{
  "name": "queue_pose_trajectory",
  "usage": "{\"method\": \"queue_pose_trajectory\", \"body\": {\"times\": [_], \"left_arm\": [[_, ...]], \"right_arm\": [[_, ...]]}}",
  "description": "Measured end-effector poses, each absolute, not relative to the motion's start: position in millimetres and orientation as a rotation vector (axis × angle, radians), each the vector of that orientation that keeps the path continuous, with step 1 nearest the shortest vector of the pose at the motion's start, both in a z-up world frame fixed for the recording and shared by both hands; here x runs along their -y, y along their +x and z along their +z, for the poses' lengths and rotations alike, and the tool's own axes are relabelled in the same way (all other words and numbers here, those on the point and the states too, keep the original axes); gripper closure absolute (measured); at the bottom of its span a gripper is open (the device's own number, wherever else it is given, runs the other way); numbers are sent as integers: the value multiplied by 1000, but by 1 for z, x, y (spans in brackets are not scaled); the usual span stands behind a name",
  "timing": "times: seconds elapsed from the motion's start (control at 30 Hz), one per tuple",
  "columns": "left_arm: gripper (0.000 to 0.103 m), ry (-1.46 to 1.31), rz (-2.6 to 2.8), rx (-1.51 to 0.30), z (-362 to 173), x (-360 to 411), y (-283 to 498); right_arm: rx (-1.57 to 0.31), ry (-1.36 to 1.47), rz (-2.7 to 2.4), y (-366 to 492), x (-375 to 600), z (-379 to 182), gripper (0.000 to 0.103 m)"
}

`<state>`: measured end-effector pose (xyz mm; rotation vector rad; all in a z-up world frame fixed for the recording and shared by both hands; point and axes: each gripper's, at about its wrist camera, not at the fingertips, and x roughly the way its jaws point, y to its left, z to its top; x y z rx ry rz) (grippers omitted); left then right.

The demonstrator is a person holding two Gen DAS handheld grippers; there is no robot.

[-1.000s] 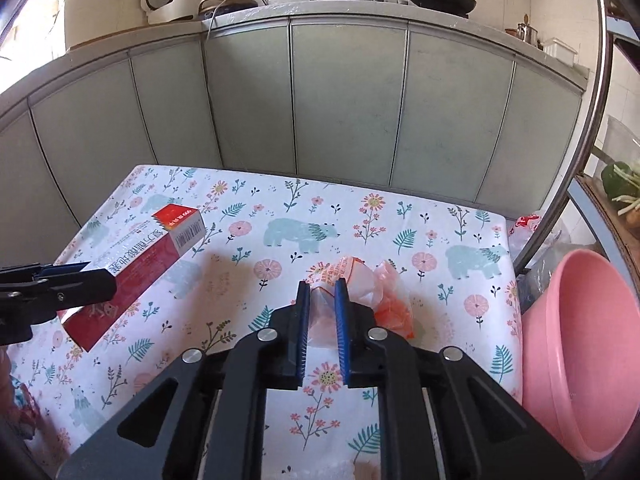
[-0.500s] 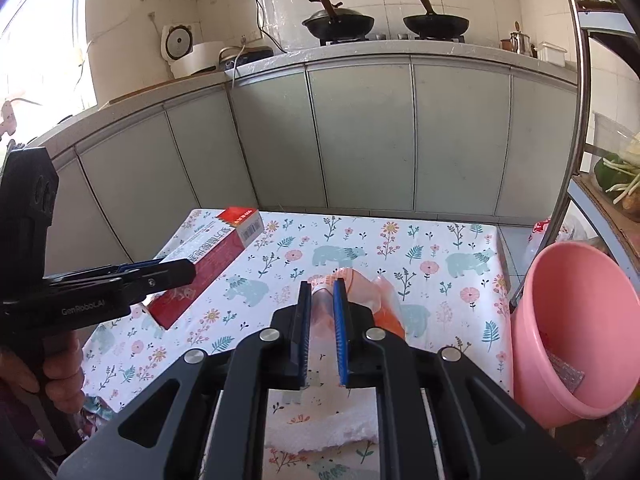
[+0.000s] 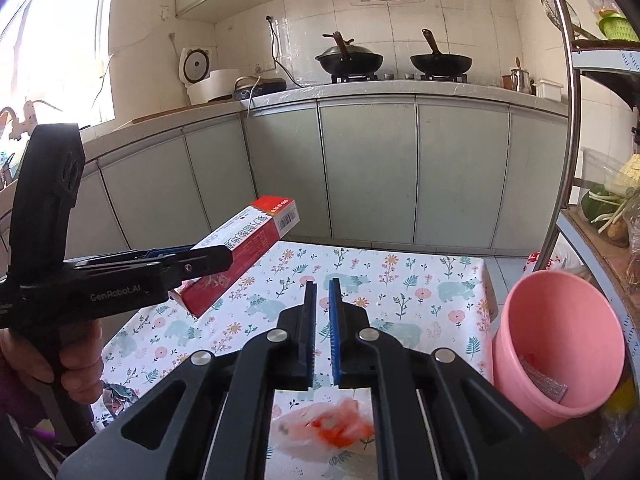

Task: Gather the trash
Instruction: 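Lift the medicine box with the left tool while the right tool lifts the orange-white bag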

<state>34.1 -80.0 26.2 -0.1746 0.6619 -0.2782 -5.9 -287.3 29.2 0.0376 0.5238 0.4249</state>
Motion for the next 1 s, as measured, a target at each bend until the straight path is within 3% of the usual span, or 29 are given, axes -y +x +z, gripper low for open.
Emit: {"method": "queue_pose_trajectory", "body": {"times": [0.33, 0.4, 0.47, 0.53, 0.67, 1.0], "left_arm": [[63, -162, -295, -638, 36, 91, 31], [63, -161, -297, -640, 35, 91, 30], [63, -162, -301, -639, 35, 91, 29], [63, -161, -306, -640, 33, 90, 30], [63, -168, -313, -650, 30, 89, 32], [63, -176, -329, -665, 24, 89, 31]], "right_arm": [[-630, 105, 394, 1, 319, 19, 101], [-688, 135, 395, 2, 330, 10, 96], [-734, 168, 405, -1, 338, 1, 79], [-776, 194, 423, -6, 342, -9, 69], [-875, 200, 487, -22, 340, -23, 57], [-1040, 78, 578, -39, 311, -57, 50]]}}
